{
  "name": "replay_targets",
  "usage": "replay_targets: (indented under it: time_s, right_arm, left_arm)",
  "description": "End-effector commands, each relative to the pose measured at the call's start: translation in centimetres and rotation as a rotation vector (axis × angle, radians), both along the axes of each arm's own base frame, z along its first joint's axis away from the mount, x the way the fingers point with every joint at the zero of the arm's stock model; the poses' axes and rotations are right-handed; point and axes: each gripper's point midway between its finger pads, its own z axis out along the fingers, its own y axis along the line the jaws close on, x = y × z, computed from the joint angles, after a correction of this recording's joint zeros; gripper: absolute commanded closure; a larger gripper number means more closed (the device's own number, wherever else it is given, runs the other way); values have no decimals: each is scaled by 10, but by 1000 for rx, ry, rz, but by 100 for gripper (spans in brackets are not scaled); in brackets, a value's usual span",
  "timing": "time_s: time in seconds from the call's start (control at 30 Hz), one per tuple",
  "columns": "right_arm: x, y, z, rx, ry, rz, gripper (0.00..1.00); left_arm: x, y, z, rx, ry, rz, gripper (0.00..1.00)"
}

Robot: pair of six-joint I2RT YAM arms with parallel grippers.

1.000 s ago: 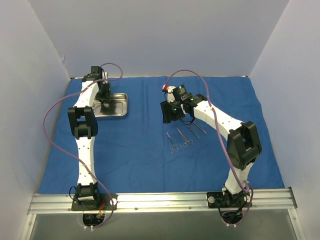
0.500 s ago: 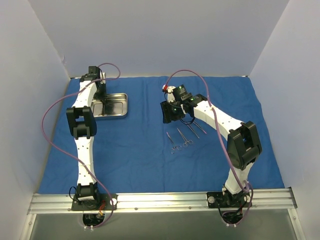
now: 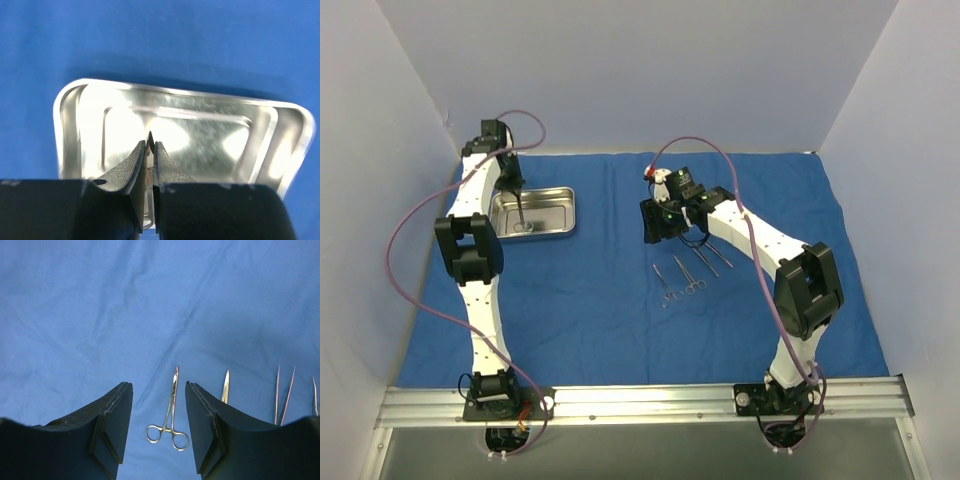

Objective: Open and lay out the surgical kit
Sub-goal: Pick up the medical item from the container, then place the medical item in the surgical kit.

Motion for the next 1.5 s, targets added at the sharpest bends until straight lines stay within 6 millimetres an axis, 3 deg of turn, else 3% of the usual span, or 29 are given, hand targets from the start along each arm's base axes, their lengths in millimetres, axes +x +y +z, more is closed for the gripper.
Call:
replay_targets:
  time_s: [0.0,0.13,0.2,0.23,0.33,0.43,0.47,0.5,0.6,0.63,0.7,0.87,1.07,1.3,1.47]
  right_arm:
    - [14,11,28,62,-63,3,53]
    - [22,31,43,141,-77,40,53]
    - [31,44,56,195,-101,61,53]
    - [31,57,61,244,-96,90,53]
    - [34,84,84,343,-117,132,52]
    - [26,118,96,429,-105,214,52]
    - [14,132,101,466,-83,252,52]
    - [11,141,109,488,-92,273,52]
    - [-6,163,115,529,-69,322,51]
    - [-9,169,119,555,-71,332,51]
    - [-19,177,123,597,-40,347,51]
    - [-38,185,130,651,-35,368,52]
    - [-44,184,141,673,-57,351,52]
    - [-19,168,140,598,-107,228,52]
    - [-9,153,151,579,-156,183,51]
  left_arm:
    - [2,-2,98,-42,-216,32,98]
    - [-12,-20,142,-140,-287,16,98]
    - [-23,-30,148,-192,-285,16,98]
    - [-30,-35,169,-214,-331,11,98]
    - [-54,-56,189,-307,-364,0,98]
    - [-80,-78,200,-361,-378,-2,98]
    - [-87,-85,202,-373,-380,-10,98]
    - [-103,-104,202,-389,-373,-41,98]
    - [-126,-128,212,-409,-389,-68,98]
    - [-133,-134,205,-410,-373,-72,98]
    - [-143,-140,211,-412,-388,-72,98]
    - [-160,-151,205,-417,-375,-86,98]
    - [-172,-162,205,-429,-379,-118,98]
    - [-178,-168,205,-420,-383,-144,98]
    - [-179,-167,206,-404,-392,-157,98]
